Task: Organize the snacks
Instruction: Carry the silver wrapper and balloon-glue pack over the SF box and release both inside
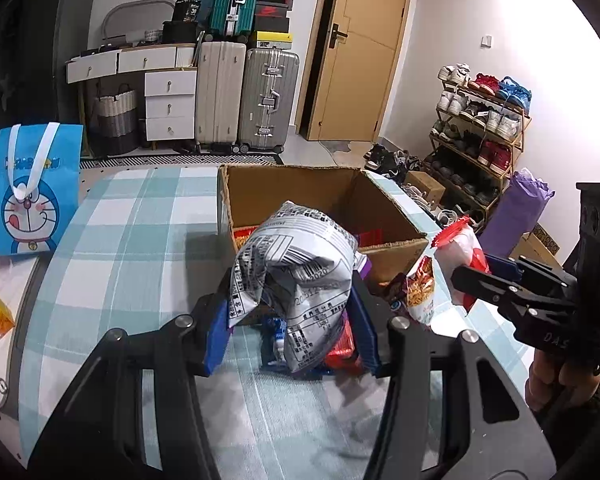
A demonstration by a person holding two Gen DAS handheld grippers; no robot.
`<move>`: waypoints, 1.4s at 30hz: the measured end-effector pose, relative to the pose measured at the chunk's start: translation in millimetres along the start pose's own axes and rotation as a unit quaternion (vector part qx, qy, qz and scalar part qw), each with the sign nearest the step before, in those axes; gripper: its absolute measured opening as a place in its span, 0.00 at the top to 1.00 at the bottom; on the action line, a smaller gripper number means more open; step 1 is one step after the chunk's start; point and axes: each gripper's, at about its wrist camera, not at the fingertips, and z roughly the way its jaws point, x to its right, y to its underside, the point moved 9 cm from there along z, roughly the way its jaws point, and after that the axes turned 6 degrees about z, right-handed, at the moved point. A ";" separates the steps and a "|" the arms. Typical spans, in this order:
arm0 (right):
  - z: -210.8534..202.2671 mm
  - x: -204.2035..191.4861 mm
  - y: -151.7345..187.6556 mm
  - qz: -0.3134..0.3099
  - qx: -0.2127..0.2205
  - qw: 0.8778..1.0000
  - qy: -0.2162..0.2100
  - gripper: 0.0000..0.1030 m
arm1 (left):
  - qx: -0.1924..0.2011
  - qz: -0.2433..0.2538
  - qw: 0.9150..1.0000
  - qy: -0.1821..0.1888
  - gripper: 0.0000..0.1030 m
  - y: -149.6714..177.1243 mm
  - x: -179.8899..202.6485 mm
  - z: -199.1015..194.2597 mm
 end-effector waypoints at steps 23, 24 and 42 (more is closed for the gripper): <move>31.8 6.8 -56.4 0.005 0.022 1.000 -0.014 0.57 | -0.002 0.000 1.000 -0.004 0.52 -38.4 -2.6 45.3; 34.4 6.8 -57.8 0.008 0.023 1.000 -0.016 0.57 | -0.003 0.001 1.000 -0.005 0.52 -39.3 -3.6 49.8; 84.0 16.1 -57.3 0.020 0.016 1.000 -0.007 0.57 | -0.010 -0.011 1.000 -0.013 0.52 -56.2 -23.5 108.9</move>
